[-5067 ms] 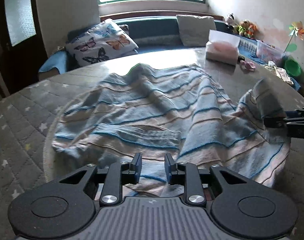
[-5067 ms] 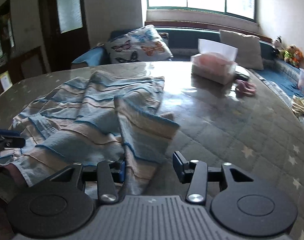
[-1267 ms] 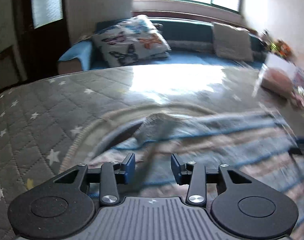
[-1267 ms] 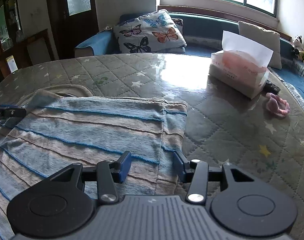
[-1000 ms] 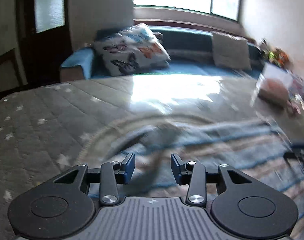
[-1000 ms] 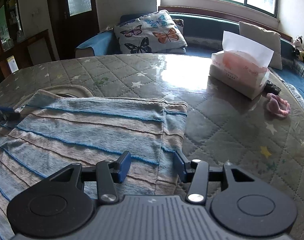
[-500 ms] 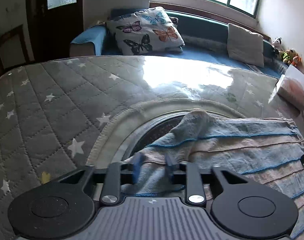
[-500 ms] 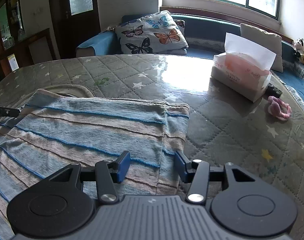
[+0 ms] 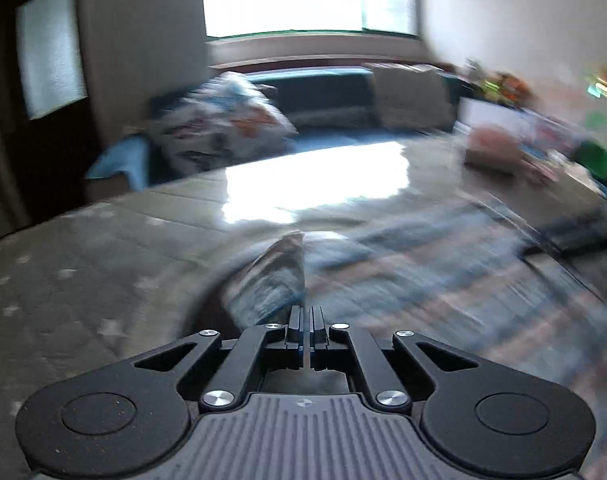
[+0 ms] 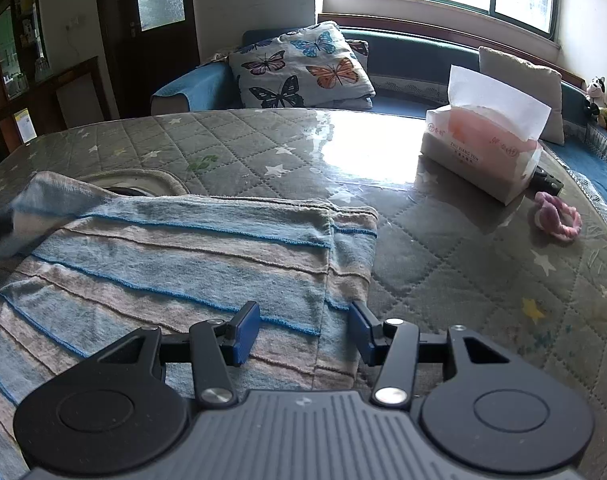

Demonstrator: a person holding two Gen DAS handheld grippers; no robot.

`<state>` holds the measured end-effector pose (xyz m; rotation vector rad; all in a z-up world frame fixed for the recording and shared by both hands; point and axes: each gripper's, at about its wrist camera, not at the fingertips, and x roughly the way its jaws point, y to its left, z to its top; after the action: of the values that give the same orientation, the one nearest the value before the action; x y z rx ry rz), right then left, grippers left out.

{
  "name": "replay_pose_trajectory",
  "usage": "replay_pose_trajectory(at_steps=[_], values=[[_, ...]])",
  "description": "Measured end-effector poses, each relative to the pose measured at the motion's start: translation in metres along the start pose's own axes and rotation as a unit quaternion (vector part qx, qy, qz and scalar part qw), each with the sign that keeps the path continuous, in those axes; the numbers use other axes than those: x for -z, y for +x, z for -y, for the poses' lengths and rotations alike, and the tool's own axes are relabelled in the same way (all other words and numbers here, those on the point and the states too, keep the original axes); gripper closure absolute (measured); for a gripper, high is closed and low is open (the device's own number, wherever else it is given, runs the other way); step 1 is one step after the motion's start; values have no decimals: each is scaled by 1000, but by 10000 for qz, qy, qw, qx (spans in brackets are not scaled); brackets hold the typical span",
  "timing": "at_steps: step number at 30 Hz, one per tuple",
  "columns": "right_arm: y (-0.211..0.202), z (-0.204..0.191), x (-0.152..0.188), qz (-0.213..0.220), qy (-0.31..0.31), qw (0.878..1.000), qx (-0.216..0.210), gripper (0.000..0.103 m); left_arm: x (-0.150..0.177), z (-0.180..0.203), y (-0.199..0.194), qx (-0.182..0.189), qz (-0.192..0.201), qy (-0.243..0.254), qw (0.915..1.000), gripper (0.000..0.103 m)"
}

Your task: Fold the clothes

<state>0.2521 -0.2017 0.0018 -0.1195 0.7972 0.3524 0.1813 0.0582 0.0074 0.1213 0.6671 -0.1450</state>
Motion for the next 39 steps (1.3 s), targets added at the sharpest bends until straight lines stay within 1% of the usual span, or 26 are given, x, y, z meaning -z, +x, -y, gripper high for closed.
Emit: replay_pose_trajectory(at_steps=[3,5,6,7,10,14,17,20,21,22,23,24,25,27,30,34,36,37,39], values=[[0,0,0,-6,-2,10000,-1,53,4,10,-4,18,-15,205,9998,95],[-1,0,0,-8,-6,10000,0,53,4,9,-7,-82,22,185,9998,83],[-1,0,0,-8,-8,10000,-1,53,4,9,-8,-175,50,178,9997,70],[-1,-1,-1,-7,-15,10000,0,53,4,8,-9,-269,93,177,9994,63],[-1,-1,-2,0,-19,10000,-3,53,5,6,-4,-388,11,242,9990,59],[-1,-1,-3,11,-7,10000,0,53,7,12,6,-236,-86,405,9989,58],[-1,0,-5,17,-8,10000,25,53,11,22,10,-106,-131,693,9975,58],[0,3,-8,25,-5,10000,60,53,14,28,16,-152,-151,914,9956,58],[1,4,-10,31,-2,10000,78,53,14,29,18,-167,-161,944,9953,60],[2,6,-11,40,14,9999,92,53,15,29,21,-182,-179,945,9952,73],[3,7,-12,48,31,9999,101,53,14,26,23,-195,-209,898,9955,81],[5,9,-14,56,56,9999,112,53,14,23,24,-211,-234,836,9960,91],[6,11,-16,62,70,9999,125,53,12,19,24,-236,-223,738,9967,97],[11,15,-19,72,86,9998,158,53,8,7,19,-305,-114,507,9982,100],[17,20,-24,75,140,9997,188,54,-2,-15,11,-498,45,143,9986,100],[28,23,-31,63,158,9995,254,55,-20,-55,10,-834,67,-375,9958,101],[34,23,-34,53,155,9995,268,63,-27,-76,13,-986,31,-613,9932,101],[37,23,-36,55,173,9995,264,72,-29,-87,15,-1026,2,-744,9919,101],[42,22,-39,68,221,9995,231,81,-31,-104,20,-1096,-57,-920,9897,101]])
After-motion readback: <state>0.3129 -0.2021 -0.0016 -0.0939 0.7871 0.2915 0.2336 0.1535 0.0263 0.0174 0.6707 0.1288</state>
